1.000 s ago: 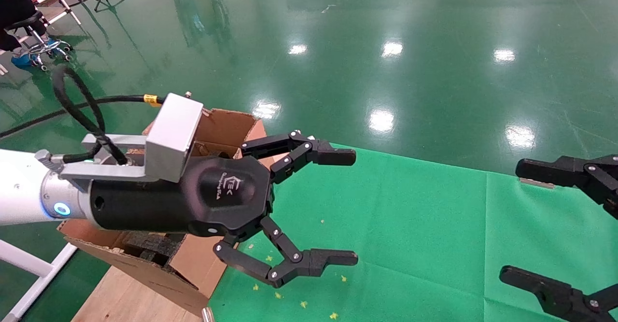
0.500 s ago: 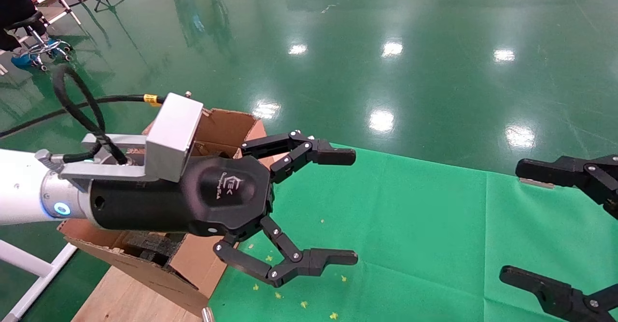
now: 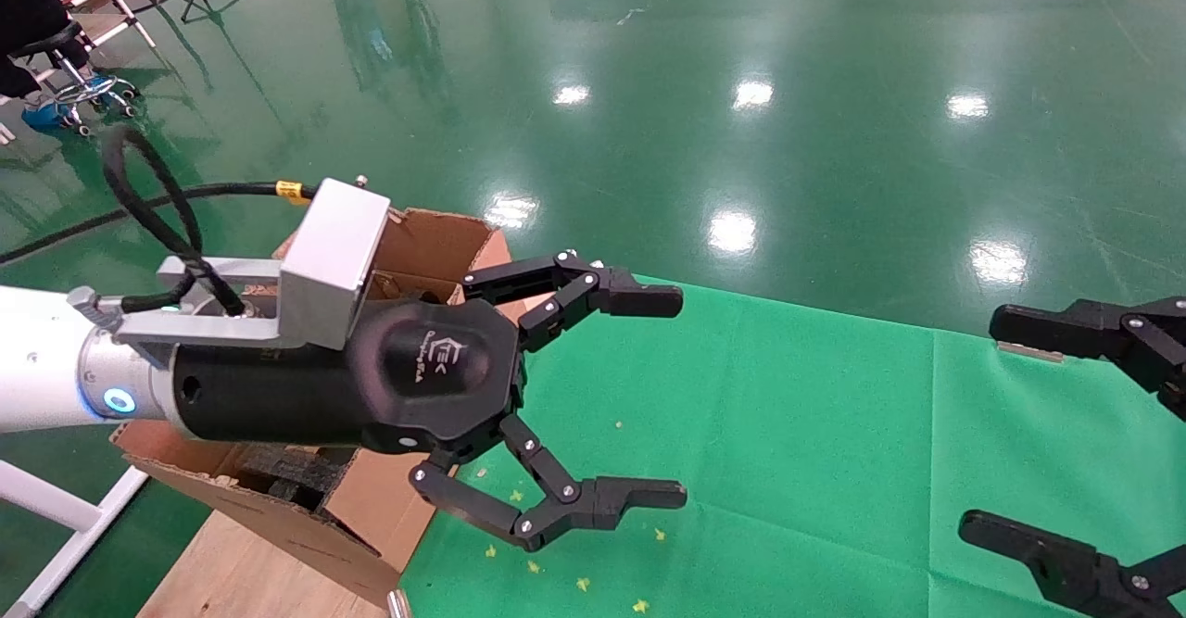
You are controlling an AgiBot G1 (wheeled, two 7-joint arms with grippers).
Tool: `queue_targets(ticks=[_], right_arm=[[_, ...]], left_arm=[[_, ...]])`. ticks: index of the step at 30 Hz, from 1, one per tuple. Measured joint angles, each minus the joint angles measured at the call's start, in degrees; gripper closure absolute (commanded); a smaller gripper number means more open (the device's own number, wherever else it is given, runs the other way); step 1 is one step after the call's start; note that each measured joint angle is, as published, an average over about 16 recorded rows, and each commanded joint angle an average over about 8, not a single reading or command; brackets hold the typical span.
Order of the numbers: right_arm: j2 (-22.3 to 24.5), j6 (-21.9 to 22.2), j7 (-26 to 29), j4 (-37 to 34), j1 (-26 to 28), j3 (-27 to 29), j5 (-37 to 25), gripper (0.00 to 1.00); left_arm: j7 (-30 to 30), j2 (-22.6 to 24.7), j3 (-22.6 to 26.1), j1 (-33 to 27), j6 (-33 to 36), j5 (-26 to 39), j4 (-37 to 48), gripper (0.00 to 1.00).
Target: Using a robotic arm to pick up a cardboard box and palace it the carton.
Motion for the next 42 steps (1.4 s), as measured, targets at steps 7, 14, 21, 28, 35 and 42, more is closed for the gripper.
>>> queue_targets(ticks=[7,14,21,28,35,42], right_arm=[[0.0,0.0,0.0,0.0,0.0,0.0,0.0,0.0],[0.0,0.0,0.0,0.0,0.0,0.0,0.0,0.0],[0.0,0.0,0.0,0.0,0.0,0.0,0.0,0.0],[0.0,0.0,0.0,0.0,0.0,0.0,0.0,0.0],[0.0,0.0,0.0,0.0,0.0,0.0,0.0,0.0],[0.0,0.0,0.0,0.0,0.0,0.0,0.0,0.0]], left_arm=[[0.0,0.0,0.0,0.0,0.0,0.0,0.0,0.0],[0.0,0.0,0.0,0.0,0.0,0.0,0.0,0.0],[0.0,0.0,0.0,0.0,0.0,0.0,0.0,0.0],[0.0,0.0,0.0,0.0,0.0,0.0,0.0,0.0],[0.0,0.0,0.0,0.0,0.0,0.0,0.0,0.0],[0.0,0.0,0.0,0.0,0.0,0.0,0.0,0.0]])
